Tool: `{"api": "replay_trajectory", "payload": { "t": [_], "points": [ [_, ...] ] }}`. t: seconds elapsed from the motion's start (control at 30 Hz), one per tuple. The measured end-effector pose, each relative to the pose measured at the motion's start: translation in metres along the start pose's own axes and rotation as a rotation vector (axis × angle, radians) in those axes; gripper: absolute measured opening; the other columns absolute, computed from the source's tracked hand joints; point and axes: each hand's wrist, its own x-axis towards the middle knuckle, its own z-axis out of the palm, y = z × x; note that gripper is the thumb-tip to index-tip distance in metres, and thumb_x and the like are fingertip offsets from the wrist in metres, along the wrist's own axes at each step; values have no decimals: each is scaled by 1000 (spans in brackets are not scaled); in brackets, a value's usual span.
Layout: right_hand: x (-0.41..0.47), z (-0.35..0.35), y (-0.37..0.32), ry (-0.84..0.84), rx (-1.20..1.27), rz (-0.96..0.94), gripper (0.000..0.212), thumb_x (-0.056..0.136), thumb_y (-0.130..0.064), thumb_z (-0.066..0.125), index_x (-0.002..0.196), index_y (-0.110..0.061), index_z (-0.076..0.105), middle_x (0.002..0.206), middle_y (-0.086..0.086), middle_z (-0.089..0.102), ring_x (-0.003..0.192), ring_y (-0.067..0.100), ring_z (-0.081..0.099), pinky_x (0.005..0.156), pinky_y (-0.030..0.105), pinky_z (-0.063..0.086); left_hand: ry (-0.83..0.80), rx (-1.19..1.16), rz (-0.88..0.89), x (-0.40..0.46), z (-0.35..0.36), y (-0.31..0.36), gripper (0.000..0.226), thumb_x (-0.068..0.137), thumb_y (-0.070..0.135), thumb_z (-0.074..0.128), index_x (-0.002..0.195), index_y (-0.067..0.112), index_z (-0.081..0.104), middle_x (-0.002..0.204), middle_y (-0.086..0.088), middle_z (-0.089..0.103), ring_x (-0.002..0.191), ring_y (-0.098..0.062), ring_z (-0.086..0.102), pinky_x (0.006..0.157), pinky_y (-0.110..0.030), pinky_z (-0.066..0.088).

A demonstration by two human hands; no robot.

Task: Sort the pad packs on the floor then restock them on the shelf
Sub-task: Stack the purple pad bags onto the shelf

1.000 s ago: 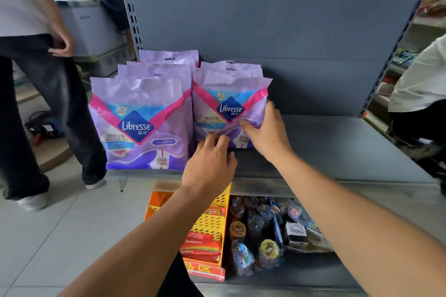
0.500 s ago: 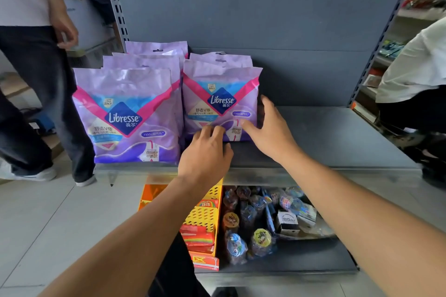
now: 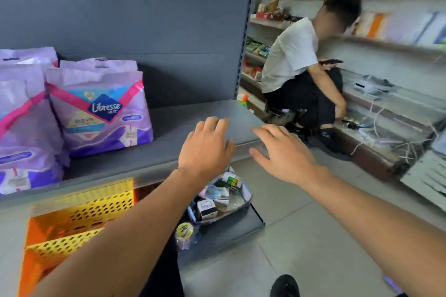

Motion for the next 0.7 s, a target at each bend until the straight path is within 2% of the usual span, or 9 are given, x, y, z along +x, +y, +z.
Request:
{"api": "replay_trajectory", "payload": {
  "t": [0.17, 0.3, 0.53, 0.7],
  "points": [
    [-67, -6, 103, -57, -56, 229, 59, 97, -53, 41, 148, -24, 34, 147, 0, 39, 131, 24, 41, 99, 40, 42, -151, -6, 184, 27, 43, 96, 46, 97, 38, 40, 139, 18, 40, 138, -6, 43, 124, -30, 41, 97, -43, 39],
    [-148, 13, 190, -161, 1, 453, 59, 98, -50, 40, 149, -23, 30, 149, 1, 37, 132, 24, 39, 102, 40, 41, -293, -1, 332, 35, 100, 191, 47, 97, 42, 39, 137, 17, 40, 139, -6, 41, 125, -30, 41, 99, -44, 38],
    [-291, 82, 317, -346, 120, 804, 59, 97, -44, 44, 149, -22, 29, 147, 5, 38, 127, 29, 45, 102, 43, 42, -554, -24, 516, 12, 218, 343, 49, 98, 45, 38, 141, 23, 36, 142, -2, 41, 128, -25, 40, 102, -43, 37],
    [-336, 158, 382, -519, 166, 943, 64, 95, -37, 50, 151, -20, 24, 149, 9, 35, 132, 32, 43, 101, 47, 43, -670, -76, 567, 4, 317, 400, 47, 98, 45, 40, 139, 22, 39, 138, -4, 45, 124, -25, 43, 96, -41, 40]
  ]
}}
